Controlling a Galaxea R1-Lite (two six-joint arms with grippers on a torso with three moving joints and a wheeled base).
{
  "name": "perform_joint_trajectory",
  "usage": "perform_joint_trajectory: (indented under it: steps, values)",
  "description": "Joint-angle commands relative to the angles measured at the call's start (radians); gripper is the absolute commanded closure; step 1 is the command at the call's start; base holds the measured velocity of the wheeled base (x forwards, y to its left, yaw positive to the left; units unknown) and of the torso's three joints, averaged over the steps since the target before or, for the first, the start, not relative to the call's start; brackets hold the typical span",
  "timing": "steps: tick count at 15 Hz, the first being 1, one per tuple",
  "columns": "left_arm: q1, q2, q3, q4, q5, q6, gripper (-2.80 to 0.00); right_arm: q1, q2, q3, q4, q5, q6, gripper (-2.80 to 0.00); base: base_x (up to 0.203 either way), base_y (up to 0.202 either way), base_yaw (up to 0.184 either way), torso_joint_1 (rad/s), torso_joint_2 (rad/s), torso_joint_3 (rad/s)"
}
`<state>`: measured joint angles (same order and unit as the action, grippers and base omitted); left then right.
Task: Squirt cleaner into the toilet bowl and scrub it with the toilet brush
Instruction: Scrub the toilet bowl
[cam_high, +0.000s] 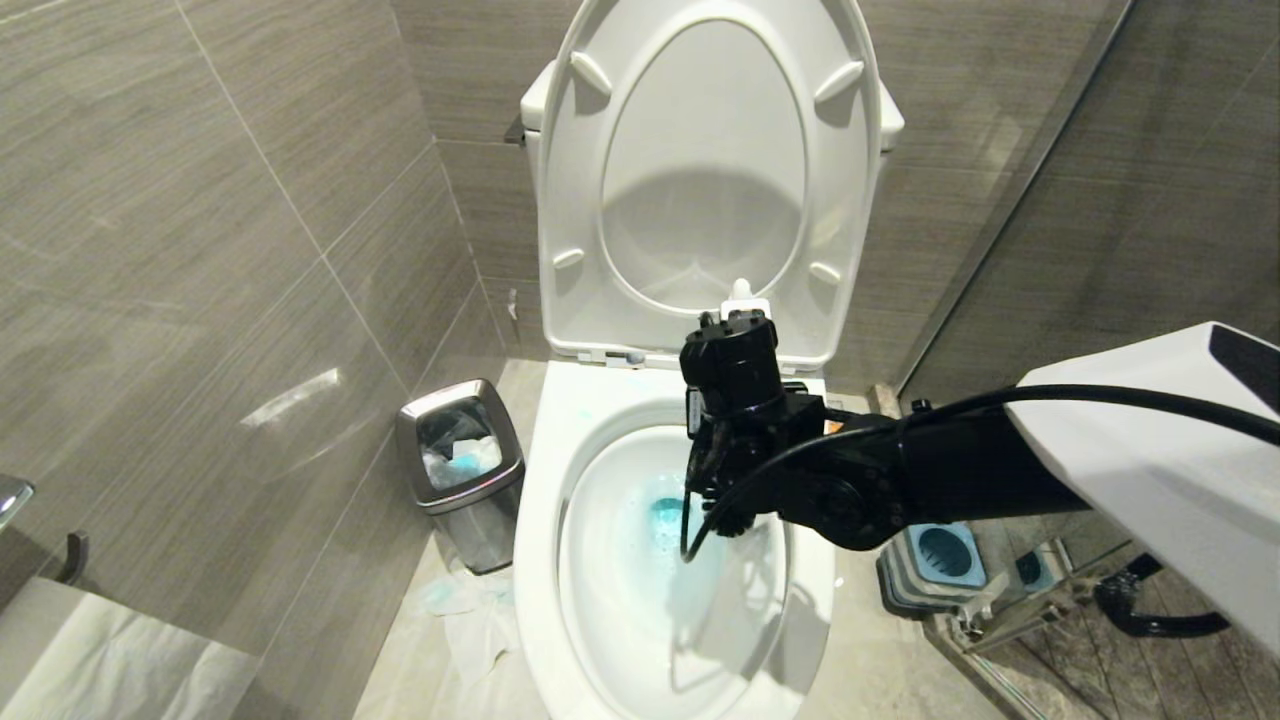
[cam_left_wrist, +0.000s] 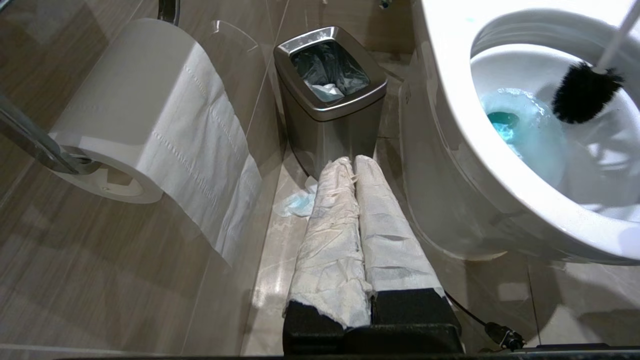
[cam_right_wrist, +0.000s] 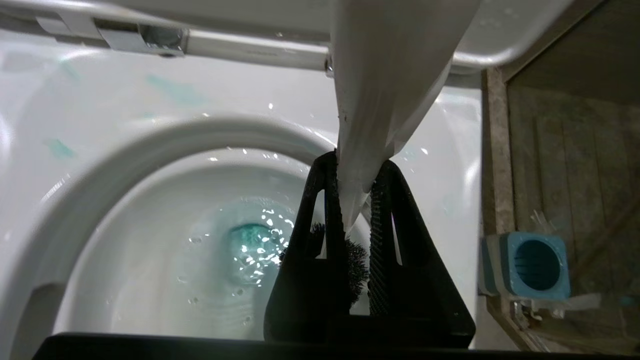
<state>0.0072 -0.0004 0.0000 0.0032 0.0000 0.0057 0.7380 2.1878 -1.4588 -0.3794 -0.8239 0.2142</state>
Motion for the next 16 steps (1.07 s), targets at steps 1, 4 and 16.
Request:
perform_joint_trajectory:
  steps: [1,4,16]
  values:
    - [0.000,0.000,0.002,0.000,0.000,0.000,0.00,0.032,-0.112,0.122,-0.004,-0.001,0.022,0.00,0.000,0.000,0.000,0.000,0.00,0.000]
    - [0.000,0.000,0.002,0.000,0.000,0.000,0.00,0.134,-0.159,0.192,-0.004,-0.002,0.053,0.00,0.000,0.000,0.000,0.000,0.00,0.000]
    - [0.000,0.000,0.002,0.000,0.000,0.000,0.00,0.280,0.051,-0.062,0.000,-0.009,0.025,0.00,0.000,0.000,0.000,0.000,0.00,0.000]
